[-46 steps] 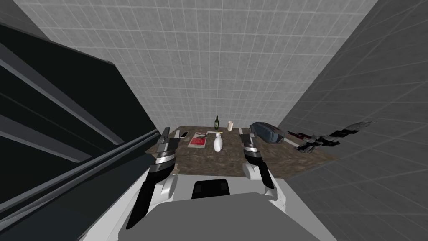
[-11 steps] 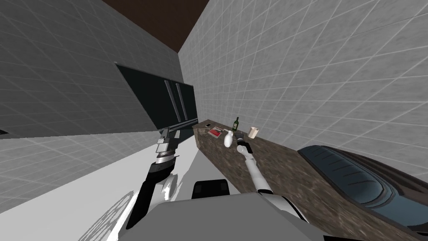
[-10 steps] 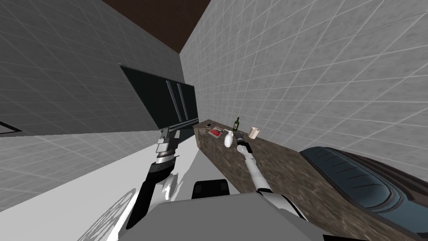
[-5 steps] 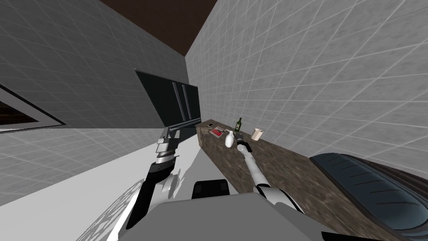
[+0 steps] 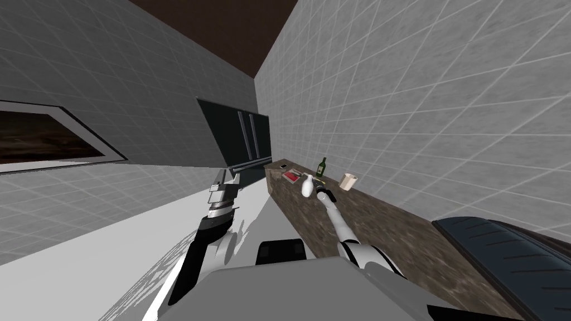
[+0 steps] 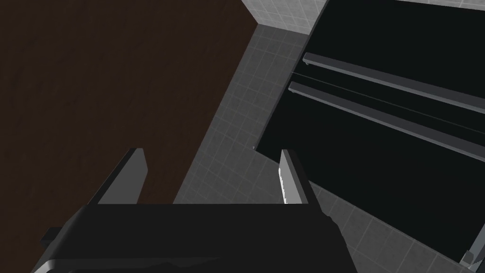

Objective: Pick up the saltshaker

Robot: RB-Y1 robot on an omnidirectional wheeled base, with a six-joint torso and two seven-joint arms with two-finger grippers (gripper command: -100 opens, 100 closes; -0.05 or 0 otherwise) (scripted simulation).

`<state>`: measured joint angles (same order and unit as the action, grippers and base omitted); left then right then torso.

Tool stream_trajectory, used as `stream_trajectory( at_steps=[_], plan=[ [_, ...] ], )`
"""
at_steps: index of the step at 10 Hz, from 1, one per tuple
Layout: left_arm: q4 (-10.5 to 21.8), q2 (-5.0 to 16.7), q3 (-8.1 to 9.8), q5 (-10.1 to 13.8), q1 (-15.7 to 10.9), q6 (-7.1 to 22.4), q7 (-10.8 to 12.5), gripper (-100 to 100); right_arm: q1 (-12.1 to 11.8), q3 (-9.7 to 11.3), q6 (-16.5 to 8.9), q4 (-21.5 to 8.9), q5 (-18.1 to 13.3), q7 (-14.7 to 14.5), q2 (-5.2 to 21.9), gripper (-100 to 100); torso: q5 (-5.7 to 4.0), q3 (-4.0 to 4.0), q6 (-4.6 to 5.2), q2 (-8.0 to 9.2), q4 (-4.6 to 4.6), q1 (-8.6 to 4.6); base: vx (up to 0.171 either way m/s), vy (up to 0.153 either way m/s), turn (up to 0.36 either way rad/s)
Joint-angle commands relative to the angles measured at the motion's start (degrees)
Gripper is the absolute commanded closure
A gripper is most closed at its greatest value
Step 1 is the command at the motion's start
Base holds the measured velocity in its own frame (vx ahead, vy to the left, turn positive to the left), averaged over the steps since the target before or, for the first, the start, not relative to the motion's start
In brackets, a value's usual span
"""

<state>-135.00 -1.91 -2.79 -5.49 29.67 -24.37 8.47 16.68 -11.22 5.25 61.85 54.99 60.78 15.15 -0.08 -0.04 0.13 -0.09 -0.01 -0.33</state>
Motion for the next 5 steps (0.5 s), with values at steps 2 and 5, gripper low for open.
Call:
stream_trajectory(
  at_steps=[2, 5],
  plan=[
    [0.0, 0.0, 0.0, 0.0, 0.0, 0.0, 0.0, 0, 1.3, 0.0, -0.76, -2.91, 1.8, 0.9, 0.66, -100, 0.01, -0.01, -0.03, -0.03, 0.0, 0.03, -0.011, -0.041, 0.079],
    [0.0, 0.0, 0.0, 0.0, 0.0, 0.0, 0.0, 0, 2.77, 0.01, -1.94, -6.58, 4.45, 2.07, 1.64, -100, 0.0, -0.03, -0.03, -0.05, -0.01, 0.01, -0.01, -0.049, 0.117]
  ],
)
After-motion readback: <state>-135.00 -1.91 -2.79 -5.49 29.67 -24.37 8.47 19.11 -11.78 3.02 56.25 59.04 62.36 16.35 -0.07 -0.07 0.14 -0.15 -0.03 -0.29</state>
